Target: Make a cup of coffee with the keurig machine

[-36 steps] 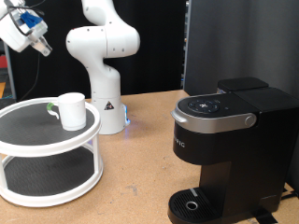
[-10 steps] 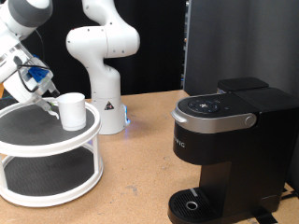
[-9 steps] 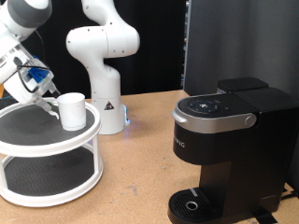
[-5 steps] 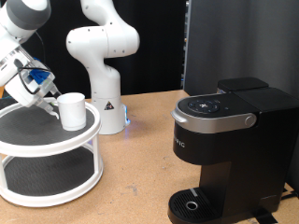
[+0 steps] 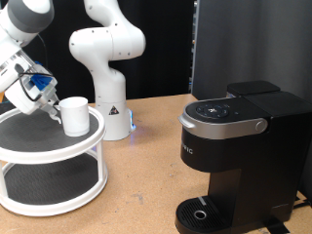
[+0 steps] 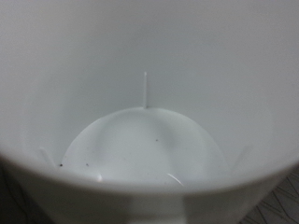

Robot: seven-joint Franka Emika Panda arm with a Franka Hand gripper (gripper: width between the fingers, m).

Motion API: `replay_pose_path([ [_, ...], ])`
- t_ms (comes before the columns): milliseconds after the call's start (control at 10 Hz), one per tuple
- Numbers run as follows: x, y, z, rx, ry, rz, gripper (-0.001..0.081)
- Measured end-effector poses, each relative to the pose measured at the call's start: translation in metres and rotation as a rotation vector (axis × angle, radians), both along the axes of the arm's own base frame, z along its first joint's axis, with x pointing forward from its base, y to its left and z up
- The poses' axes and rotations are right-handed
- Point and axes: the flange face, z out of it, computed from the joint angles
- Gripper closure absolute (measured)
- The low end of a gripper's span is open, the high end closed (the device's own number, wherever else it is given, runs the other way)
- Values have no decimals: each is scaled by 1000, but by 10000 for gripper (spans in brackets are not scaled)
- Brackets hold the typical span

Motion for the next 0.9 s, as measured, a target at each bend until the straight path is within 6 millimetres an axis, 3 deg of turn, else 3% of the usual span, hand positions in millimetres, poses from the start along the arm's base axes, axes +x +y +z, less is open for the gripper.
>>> replay_pose_path([
  [200, 1, -1, 0, 4, 1, -12, 649],
  [300, 2, -2, 2, 12, 0, -27, 649],
  [400, 3, -3, 5, 24, 4, -42, 734],
  [500, 3, -5, 11, 49, 10, -49, 734],
  [900, 12, -11, 66, 102, 27, -73, 734],
])
